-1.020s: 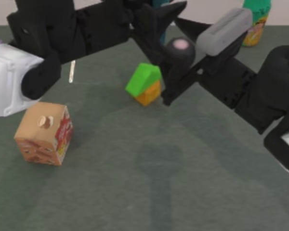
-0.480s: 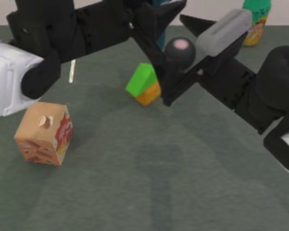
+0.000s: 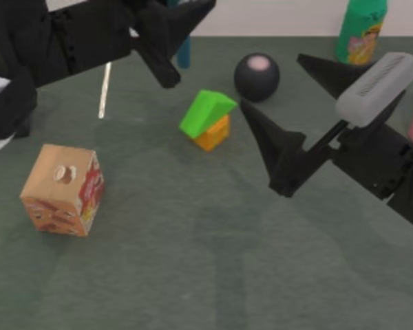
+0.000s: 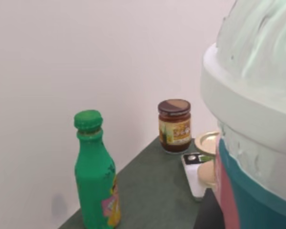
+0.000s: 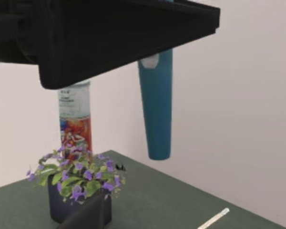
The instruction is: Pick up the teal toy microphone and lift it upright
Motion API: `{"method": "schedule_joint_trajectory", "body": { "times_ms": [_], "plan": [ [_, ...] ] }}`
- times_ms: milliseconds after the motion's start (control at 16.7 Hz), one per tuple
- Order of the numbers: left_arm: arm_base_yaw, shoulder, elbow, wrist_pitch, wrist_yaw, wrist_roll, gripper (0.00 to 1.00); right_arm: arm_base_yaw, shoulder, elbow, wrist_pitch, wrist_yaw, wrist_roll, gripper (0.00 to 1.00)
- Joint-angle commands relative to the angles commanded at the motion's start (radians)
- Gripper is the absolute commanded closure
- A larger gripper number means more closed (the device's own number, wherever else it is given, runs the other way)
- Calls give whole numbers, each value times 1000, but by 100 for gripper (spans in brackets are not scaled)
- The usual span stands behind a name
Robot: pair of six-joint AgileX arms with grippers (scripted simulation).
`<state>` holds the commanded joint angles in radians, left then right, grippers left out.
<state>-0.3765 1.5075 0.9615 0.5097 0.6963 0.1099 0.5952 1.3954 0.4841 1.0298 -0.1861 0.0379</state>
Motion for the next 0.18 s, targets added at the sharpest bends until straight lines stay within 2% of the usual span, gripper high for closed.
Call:
{"method": "schedule_joint_trajectory", "body": {
  "times_ms": [180],
  "plan": [
    [26, -12, -12, -2, 23, 1, 100, -4, -34, -33, 6, -8, 1, 0]
  ]
}}
